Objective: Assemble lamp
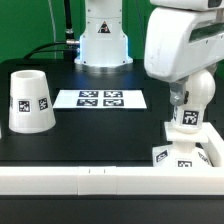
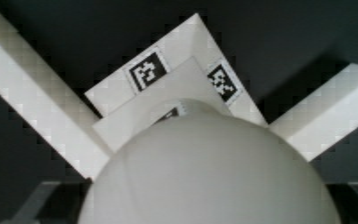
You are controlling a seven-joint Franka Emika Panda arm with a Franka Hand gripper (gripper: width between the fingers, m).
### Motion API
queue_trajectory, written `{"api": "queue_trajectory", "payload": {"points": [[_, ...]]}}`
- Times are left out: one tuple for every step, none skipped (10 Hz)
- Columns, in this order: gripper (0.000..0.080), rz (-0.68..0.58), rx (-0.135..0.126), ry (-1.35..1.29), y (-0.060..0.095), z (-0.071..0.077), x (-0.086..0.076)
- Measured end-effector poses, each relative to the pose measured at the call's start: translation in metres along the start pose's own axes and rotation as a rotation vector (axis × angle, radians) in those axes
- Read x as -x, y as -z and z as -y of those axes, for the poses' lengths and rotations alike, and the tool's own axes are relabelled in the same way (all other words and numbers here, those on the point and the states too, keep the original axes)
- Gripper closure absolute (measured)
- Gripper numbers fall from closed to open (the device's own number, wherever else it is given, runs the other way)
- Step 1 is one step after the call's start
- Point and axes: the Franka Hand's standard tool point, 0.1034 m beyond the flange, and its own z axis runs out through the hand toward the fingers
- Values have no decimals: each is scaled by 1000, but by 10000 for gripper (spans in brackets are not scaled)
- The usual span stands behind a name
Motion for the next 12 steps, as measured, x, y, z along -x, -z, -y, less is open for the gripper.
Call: {"api": "queue_trajectory", "payload": {"points": [[221, -10, -22, -107, 0, -1, 1], [221, -16, -41, -218, 0, -1, 1], [221, -18, -54, -321, -1, 0, 0], [221, -20, -66, -395, -1, 1, 0], [221, -19, -80, -519, -1, 4, -1], [221, -16, -81, -604, -1, 6, -3], [221, -18, -70, -616, 0, 8, -5], [221, -16, -75, -697, 0, 7, -5], [221, -15, -75, -733, 0, 7, -5], [221, -13, -76, -791, 0, 8, -5], [221, -11, -76, -832, 0, 8, -5], [221, -9, -78, -912, 0, 8, -5]]}}
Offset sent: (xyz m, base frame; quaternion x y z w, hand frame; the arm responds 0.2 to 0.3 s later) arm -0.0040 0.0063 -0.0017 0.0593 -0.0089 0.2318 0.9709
